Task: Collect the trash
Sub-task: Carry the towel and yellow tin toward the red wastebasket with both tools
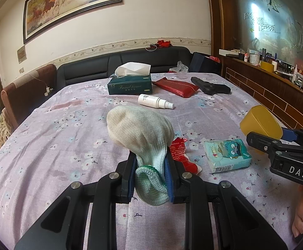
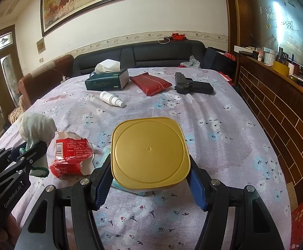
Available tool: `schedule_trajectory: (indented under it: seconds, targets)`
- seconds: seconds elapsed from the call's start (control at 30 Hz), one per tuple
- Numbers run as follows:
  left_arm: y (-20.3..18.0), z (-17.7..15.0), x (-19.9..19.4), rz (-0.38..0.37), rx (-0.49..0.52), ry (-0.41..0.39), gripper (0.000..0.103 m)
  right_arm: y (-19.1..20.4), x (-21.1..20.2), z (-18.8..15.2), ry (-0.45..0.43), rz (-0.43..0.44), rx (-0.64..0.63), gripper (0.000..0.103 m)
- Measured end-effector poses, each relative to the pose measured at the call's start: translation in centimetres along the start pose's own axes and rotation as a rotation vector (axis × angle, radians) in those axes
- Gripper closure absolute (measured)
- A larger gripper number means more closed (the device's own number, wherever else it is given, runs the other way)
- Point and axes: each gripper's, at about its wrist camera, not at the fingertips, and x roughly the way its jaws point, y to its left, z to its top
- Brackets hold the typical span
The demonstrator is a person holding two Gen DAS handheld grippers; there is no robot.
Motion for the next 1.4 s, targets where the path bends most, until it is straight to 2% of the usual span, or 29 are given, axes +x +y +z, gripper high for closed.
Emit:
schedule_trajectory:
  seconds: [1.1, 1.2, 1.4]
  targets:
    - [-0.1, 0.0, 0.0, -0.012, -0.006, 0.000, 0.081, 0.7, -0.4, 0.1, -0.020, 0.007, -0.026, 0.034]
    - [0.0, 0.1, 0.1, -0.028, -0.020, 0.011, 0.081, 0.4, -0.7, 0.3, -0.029, 0.000, -0.010, 0.034]
    - [-1.0, 0.4, -0.8, -0.034, 0.016, 0.007, 0.081, 0.1, -3.0, 0.5, -0.032, 0.007, 0.021, 0.033]
